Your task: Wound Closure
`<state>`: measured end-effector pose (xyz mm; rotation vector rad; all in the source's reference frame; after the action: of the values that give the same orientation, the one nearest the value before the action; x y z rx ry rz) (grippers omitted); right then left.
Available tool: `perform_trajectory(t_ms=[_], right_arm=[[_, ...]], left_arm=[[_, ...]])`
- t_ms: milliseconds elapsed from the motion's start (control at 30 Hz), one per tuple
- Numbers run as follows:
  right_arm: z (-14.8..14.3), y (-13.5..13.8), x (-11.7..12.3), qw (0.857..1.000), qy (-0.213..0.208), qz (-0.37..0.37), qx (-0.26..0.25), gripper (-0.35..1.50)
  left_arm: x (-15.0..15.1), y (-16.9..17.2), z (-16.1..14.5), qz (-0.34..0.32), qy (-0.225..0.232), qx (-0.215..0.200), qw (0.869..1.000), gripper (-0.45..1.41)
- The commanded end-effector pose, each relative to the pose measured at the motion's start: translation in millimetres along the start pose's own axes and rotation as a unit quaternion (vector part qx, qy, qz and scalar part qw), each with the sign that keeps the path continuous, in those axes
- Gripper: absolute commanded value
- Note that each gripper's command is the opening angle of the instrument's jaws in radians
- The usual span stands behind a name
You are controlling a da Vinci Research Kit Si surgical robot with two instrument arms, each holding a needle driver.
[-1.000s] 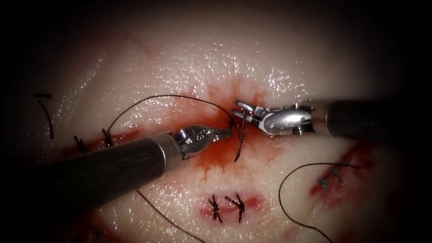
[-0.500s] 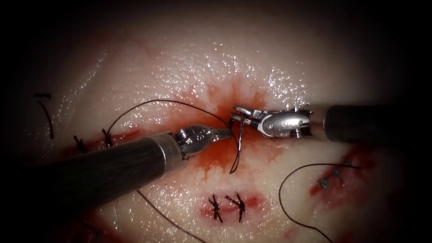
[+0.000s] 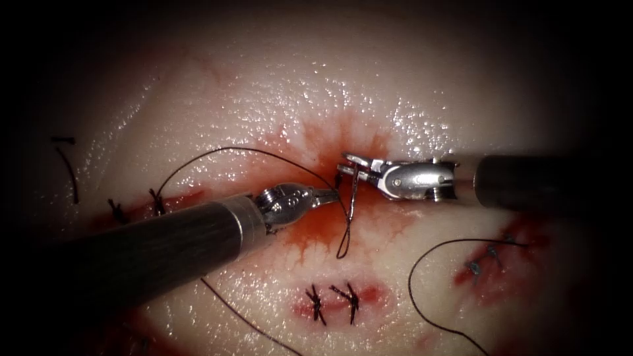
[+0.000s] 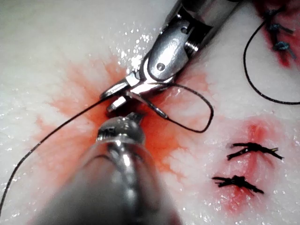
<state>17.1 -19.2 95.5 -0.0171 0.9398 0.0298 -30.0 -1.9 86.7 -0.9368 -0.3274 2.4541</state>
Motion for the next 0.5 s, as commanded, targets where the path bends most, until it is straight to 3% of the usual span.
perform_trajectory(t_ms=[33, 500], right_arm=[[0.5, -0.3, 0.0, 1.0, -0.008, -0.002, 0.006, -0.35], [1.9, -1.4, -2.2, 0.994, -0.019, 0.08, 0.065, -0.35]], left_arm=[[0.1, -0.1, 0.8, 0.003, 0.0, 0.0, 1.0, -0.32], [0.1, 0.0, 0.6, 0.002, 0.0, -0.001, 1.0, -0.32]])
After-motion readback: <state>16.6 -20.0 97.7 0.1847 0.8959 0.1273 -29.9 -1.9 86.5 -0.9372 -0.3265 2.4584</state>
